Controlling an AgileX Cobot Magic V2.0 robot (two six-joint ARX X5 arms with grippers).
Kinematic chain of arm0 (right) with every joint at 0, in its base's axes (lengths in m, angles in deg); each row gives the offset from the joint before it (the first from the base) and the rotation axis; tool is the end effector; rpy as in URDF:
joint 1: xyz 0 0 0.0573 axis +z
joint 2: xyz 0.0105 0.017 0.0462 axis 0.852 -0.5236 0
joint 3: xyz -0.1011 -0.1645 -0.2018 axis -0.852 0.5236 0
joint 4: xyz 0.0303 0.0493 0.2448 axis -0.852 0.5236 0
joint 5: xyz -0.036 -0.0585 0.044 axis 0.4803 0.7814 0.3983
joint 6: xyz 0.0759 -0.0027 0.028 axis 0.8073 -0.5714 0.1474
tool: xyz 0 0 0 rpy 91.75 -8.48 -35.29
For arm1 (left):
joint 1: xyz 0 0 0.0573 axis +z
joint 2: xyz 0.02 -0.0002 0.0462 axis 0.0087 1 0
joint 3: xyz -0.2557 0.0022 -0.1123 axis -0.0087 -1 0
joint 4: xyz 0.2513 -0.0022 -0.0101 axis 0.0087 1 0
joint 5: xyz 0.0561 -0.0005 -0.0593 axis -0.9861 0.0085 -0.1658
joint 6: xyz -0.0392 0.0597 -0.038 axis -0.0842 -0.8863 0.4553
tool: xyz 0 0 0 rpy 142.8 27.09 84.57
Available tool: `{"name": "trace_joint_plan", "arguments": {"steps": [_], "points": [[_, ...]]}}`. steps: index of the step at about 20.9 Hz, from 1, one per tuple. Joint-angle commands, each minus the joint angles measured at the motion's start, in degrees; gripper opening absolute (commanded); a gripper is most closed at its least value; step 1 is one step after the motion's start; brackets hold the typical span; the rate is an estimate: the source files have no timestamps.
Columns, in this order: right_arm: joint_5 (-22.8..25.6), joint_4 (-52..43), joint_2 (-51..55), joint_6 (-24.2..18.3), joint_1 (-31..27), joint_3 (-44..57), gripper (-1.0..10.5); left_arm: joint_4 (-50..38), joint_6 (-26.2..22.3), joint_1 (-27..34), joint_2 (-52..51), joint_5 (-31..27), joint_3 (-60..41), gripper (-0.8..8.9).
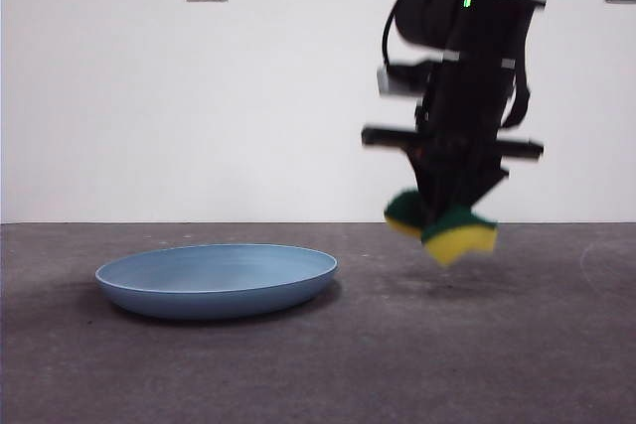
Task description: Pick up the plate,pick up the cloth,clean the plate with the cloth
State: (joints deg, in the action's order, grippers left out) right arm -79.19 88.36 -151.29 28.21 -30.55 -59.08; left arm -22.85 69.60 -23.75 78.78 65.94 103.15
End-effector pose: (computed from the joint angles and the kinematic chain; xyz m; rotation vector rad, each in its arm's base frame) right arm 0.3431 0.1794 0.1819 -0.2051 1.1592 0.3421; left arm 0.1859 -0.0882 0.3532 0.0047 0.5997 -0.4381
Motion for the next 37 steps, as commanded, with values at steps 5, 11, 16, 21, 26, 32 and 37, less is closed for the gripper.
{"name": "trace_joint_plan", "arguments": {"steps": [5,11,16,21,26,32,37], "points": [[-0.20,0.00,-3.85,0.39,-0.55,0.33,3.9,2.78,0.35,-0.22,-0.02,-0.15,-0.28,4.70],[-0.17,1.64,-3.67,0.39,-0.87,0.33,5.5,2.75,0.35,-0.22,0.02,-0.15,-0.28,4.70],[-0.20,3.72,1.51,0.66,-0.76,0.33,5.3,2.67,0.13,-0.20,0.61,-0.44,-0.28,4.67],[-0.15,10.97,15.34,-0.76,-0.39,0.33,-0.1,0.55,-0.31,-0.20,2.67,-2.34,-0.28,-0.08],[-0.09,10.27,27.28,-0.79,-0.37,0.33,-0.1,-1.53,-2.10,-0.20,2.75,-3.34,-0.28,-0.08],[0.63,3.72,40.48,-1.60,1.70,2.62,-0.1,-4.24,-4.61,-0.22,-2.38,-5.64,-0.61,-0.08],[7.89,-6.51,52.74,-1.51,5.14,16.46,-0.1,-11.45,-4.59,-0.26,-13.70,-9.31,-10.88,-0.08]]}}
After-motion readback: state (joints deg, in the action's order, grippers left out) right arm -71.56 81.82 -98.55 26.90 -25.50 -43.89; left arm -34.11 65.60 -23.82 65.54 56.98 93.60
